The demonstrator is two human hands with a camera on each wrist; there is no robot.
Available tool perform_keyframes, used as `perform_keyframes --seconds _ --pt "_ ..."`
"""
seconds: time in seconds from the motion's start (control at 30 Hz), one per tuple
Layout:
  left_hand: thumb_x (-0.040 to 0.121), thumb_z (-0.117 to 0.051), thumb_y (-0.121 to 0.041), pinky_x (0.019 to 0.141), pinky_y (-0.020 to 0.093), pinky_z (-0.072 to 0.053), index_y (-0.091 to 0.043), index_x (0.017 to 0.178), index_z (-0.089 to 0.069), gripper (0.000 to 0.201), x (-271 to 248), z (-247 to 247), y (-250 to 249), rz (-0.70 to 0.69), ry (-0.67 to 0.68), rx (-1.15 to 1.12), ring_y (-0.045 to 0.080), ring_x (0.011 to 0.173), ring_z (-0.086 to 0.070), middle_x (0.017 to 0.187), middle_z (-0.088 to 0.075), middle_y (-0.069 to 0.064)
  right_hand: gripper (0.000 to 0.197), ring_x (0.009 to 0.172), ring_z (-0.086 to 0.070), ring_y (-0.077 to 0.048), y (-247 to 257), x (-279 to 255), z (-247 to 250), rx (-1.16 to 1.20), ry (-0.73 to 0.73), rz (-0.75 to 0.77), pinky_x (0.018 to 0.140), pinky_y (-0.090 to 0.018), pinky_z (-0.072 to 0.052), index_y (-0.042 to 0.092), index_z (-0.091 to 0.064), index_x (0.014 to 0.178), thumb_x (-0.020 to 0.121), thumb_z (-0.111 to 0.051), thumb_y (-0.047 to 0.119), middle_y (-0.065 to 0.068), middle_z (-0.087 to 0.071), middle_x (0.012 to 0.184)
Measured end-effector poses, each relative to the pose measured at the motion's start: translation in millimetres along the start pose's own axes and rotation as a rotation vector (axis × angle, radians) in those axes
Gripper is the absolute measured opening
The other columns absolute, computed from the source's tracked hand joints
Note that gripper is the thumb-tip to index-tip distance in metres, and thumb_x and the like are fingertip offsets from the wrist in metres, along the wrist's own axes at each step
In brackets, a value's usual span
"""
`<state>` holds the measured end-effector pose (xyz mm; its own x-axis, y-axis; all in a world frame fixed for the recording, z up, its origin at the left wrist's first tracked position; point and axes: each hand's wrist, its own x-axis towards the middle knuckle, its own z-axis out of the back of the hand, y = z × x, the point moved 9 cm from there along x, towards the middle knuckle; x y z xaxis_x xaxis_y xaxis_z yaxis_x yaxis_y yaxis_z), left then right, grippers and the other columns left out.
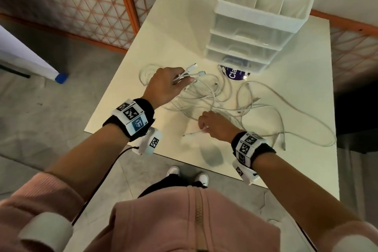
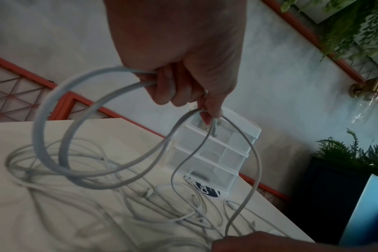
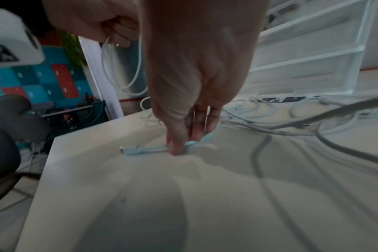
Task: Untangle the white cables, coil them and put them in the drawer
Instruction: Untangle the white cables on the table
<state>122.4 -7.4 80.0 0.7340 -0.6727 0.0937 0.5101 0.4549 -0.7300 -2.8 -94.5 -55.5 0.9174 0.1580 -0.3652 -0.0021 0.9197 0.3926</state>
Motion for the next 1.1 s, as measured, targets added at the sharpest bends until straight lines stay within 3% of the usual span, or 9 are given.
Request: perform_keyframes --seconds 0.1,0.2,0.27,0.37,0.57,0.8,0.9,0.97,1.1 --pt "0.08 -0.051 -0.058 0.056 0.034 -0.034 -0.003 0.072 -0.058 0.056 -0.2 3.0 7.1 0.019 -0.035 -0.013 0.022 0.055 -0.044 0.051 -0.044 0.0 0.014 0.093 -0.043 -0.018 3.2 -7.4 17.0 0.144 0.05 -0.062 0.094 -0.04 -0.037 0.015 -0.067 0.102 0.09 -0.06 0.019 -0.005 -0.058 0.1" --pt "0.086 -0.063 -0.042 0.054 0.024 -0.033 -0.003 0.079 -0.064 0.039 5.6 6.0 5.3 0.009 -0.036 -0.035 0.012 0.051 -0.042 0.052 -0.045 -0.005 0.01 0.087 -0.059 -0.016 17.5 -27.5 70.5 0.586 -0.016 -0.024 0.081 -0.023 -0.045 0.013 -0.069 0.096 0.088 -0.064 0.016 0.0 -0.065 0.094" --pt "0.085 -0.067 -0.034 0.05 0.014 -0.031 -0.009 0.087 -0.066 0.024 8.6 1.5 -3.1 -0.004 -0.005 -0.102 0.009 0.05 -0.042 0.054 -0.048 -0.003 0.007 0.08 -0.062 -0.008 24.8 -41.9 111.7 0.833 -0.113 0.012 0.078 -0.017 -0.049 0.012 -0.066 0.092 0.088 -0.063 0.007 0.002 -0.066 0.09" --pt "0.09 -0.062 -0.034 0.046 0.014 -0.025 -0.015 0.099 -0.064 0.021 14.0 -2.2 -23.7 -0.002 -0.007 -0.252 0.008 0.043 -0.032 0.05 -0.036 -0.007 0.01 0.073 -0.063 -0.008 18.2 -58.0 161.8 1.017 -0.374 0.002 0.072 -0.018 -0.052 -0.002 -0.061 0.098 0.089 -0.059 0.0 -0.005 -0.065 0.089" --pt "0.102 -0.036 -0.034 0.055 0.02 -0.036 -0.012 0.099 -0.056 0.03 18.0 -20.9 -63.1 0.004 0.159 -0.578 0.006 0.052 -0.035 0.055 -0.037 -0.014 0.01 0.062 -0.068 -0.007 8.3 -61.3 186.2 1.139 -0.633 -0.099 0.067 -0.019 -0.057 -0.001 -0.06 0.096 0.087 -0.062 0.001 -0.01 -0.065 0.078" --pt "0.099 -0.045 -0.028 0.065 0.037 -0.038 -0.017 0.078 -0.04 0.024 19.4 -33.6 -85.5 -0.076 0.29 -0.419 0.017 0.064 -0.039 0.066 -0.038 0.001 0.017 0.064 -0.071 -0.016 1.9 -72.6 201.1 1.193 -0.791 -0.153 0.062 -0.022 -0.057 -0.006 -0.062 0.095 0.087 -0.065 0.009 -0.016 -0.067 0.081" --pt "0.101 -0.039 -0.03 0.066 0.032 -0.038 -0.019 0.077 -0.041 0.026 22.0 -25.5 -91.4 -0.051 0.301 -0.441 0.013 0.062 -0.04 0.066 -0.038 -0.001 0.024 0.071 -0.07 -0.02 -6.1 -78.8 202.1 1.15 -0.922 -0.207 0.065 -0.027 -0.056 0.001 -0.055 0.095 0.091 -0.059 0.024 -0.012 -0.064 0.082" --pt "0.102 -0.037 -0.031 0.068 0.027 -0.037 -0.019 0.077 -0.044 0.028 25.3 -15.7 -95.6 -0.018 0.284 -0.582 0.007 0.06 -0.039 0.069 -0.037 -0.005 0.021 0.084 -0.065 -0.017 2.2 -70.6 197.3 1.108 -0.835 -0.132 0.076 -0.024 -0.053 0.007 -0.049 0.1 0.09 -0.061 0.02 -0.007 -0.062 0.091" --pt "0.103 -0.033 -0.029 0.078 0.028 -0.046 -0.018 0.074 -0.043 0.032 30.2 -1.6 -118.0 0.002 0.323 -0.839 0.005 0.07 -0.045 0.076 -0.038 -0.006 0.05 0.111 -0.057 0.002 44.2 -35.6 161.7 0.872 -0.341 0.026 0.099 -0.015 -0.041 0.016 -0.056 0.12 0.075 -0.078 0.021 0.008 -0.063 0.116"
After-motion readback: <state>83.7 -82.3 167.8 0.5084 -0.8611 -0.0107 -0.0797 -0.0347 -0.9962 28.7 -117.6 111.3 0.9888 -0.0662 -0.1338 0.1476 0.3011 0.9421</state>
